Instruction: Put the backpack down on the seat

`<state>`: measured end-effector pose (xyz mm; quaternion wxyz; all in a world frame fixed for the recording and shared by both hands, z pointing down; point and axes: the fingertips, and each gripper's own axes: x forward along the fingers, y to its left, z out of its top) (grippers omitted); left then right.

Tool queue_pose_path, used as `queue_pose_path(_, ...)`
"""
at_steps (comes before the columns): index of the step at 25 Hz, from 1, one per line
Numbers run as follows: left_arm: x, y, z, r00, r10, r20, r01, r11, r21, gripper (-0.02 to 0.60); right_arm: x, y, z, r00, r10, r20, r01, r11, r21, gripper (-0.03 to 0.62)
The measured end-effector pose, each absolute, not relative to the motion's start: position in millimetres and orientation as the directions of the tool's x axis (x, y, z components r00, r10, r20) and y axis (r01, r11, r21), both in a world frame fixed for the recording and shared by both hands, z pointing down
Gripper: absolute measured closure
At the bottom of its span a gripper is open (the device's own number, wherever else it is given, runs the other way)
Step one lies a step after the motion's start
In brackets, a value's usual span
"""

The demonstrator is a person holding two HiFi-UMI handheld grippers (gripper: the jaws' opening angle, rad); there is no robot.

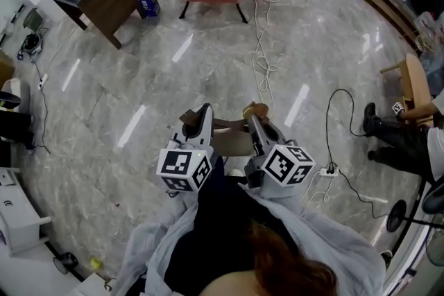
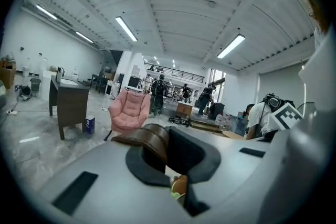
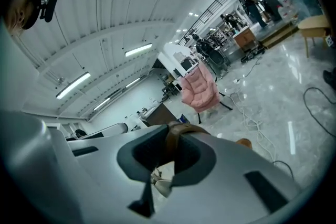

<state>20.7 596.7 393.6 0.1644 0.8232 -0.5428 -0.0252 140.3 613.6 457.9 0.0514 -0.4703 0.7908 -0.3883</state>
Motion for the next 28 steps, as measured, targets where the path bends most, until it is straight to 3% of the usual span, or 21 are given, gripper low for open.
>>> queue_pose_path(7,-5.0,524.8,401.1,0.413,-0.893,0.179,-0.884,-0.347,0.313,0.568,114.1,546.1,462.6,-0.558,-0.768,0.315,-0.706,0.239,-0.667,0.565)
queue_pose_path(28,-48.1,365.1,381.6,0.551,-0.826,0.120,-0.804,-0.487,0.342,0.568,69.3,396.1,441.3,-0.460,-0.844,0.275,-0.742,0.195,-0.641,0.563)
